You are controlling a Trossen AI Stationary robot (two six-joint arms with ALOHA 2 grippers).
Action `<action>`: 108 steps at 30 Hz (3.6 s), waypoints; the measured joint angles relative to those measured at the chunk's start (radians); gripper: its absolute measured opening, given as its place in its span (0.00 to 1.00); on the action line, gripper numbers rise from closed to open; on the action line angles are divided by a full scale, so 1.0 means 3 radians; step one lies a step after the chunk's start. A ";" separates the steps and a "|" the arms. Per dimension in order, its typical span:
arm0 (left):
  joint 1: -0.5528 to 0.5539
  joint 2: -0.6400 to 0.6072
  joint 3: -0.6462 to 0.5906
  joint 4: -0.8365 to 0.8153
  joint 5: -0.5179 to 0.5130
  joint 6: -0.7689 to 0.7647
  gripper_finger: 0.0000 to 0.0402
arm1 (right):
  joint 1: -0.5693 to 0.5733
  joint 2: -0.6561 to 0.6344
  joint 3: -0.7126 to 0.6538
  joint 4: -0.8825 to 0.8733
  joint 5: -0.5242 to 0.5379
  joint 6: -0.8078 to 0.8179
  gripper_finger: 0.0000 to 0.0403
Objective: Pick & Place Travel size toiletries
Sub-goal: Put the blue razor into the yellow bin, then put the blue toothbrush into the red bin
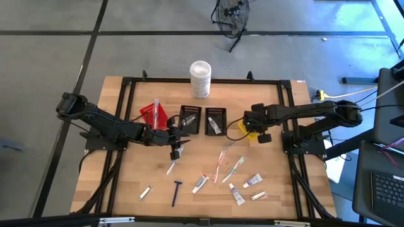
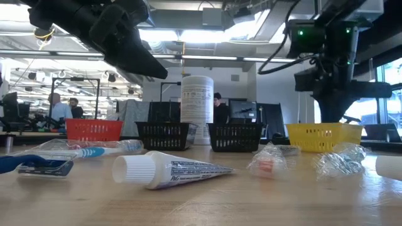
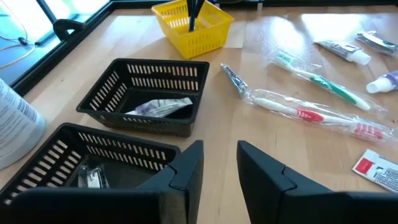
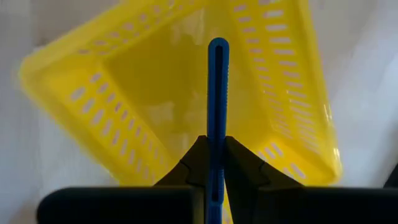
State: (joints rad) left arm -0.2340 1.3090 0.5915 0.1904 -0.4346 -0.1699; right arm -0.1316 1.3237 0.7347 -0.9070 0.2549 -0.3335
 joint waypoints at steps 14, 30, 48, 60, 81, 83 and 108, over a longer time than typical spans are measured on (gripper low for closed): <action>0.0004 0.0000 0.0000 0.0003 -0.0051 0.0000 0.23 | -0.0252 -0.0011 -0.0310 0.0565 -0.0306 -0.0066 0.21; 0.0004 0.0000 0.0000 0.0005 -0.0055 -0.0015 0.23 | -0.0217 -0.0011 0.0294 0.0423 -0.0545 0.0630 0.39; -0.0003 0.0000 0.0001 -0.0154 -0.0047 -0.0630 0.23 | 0.0657 -0.0013 0.0654 0.0442 -0.0736 0.1520 0.27; -0.0146 0.0000 0.0001 -0.1023 0.0061 -0.1759 0.26 | 0.1260 -0.0013 0.0159 0.1875 -0.0664 0.1784 0.29; -0.0676 0.0584 0.0001 -0.0994 0.0289 -0.2793 0.37 | 0.1361 -0.0012 -0.0217 0.2668 -0.0580 0.1771 0.34; -0.0683 0.0681 0.0001 -0.0985 0.0287 -0.2845 0.37 | 0.1361 -0.0012 -0.0217 0.2672 -0.0588 0.1771 0.33; -0.0779 0.0924 0.0042 -0.0949 -0.0160 -0.2765 0.06 | 0.1361 -0.0011 -0.0216 0.2673 -0.0589 0.1692 0.33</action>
State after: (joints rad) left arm -0.4677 1.5864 0.6040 -0.0942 -0.4826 -0.9993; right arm 0.2768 1.3205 0.6701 -0.1051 0.0782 0.1742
